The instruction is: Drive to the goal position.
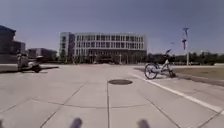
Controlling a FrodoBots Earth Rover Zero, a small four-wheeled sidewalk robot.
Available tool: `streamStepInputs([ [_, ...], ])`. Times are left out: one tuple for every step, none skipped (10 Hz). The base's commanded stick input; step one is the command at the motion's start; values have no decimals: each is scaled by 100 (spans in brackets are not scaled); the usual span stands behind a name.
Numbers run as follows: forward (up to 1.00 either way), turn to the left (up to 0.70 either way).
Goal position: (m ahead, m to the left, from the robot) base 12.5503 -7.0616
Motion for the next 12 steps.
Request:
streamStepInputs([
  [100,0],
  [100,0],
  [100,0],
  [100,0],
  [100,0],
  [100,0],
  [100,0],
  [100,0],
  [100,0],
  [100,0],
  [100,0],
  [100,0],
])
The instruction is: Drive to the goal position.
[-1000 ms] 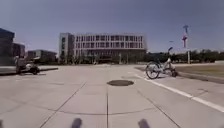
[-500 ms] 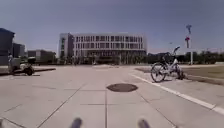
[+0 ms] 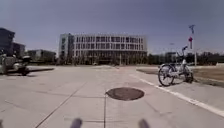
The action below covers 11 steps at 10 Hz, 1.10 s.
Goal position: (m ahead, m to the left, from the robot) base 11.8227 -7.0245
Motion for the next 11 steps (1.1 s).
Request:
streamStepInputs([
  [100,0],
  [100,0],
  [100,0],
  [100,0],
  [100,0],
  [100,0],
  [100,0],
  [100,0],
  [100,0],
  [100,0],
  [100,0],
])
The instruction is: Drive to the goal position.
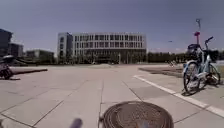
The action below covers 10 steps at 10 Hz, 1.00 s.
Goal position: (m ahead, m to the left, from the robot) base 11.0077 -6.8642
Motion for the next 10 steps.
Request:
streamStepInputs([
  [100,0],
  [100,0],
  [100,0],
  [100,0],
  [100,0],
  [100,0],
  [100,0],
  [100,0],
  [100,0],
  [100,0],
])
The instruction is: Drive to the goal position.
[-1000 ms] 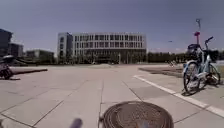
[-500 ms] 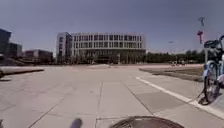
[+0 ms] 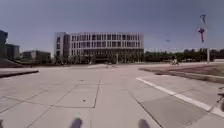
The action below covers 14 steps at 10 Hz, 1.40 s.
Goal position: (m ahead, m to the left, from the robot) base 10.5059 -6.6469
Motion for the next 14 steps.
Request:
streamStepInputs([
  [100,0],
  [100,0],
  [100,0],
  [100,0],
  [100,0],
  [100,0],
  [100,0],
  [100,0],
  [100,0],
  [100,0],
  [100,0],
  [100,0],
  [100,0],
  [100,0],
])
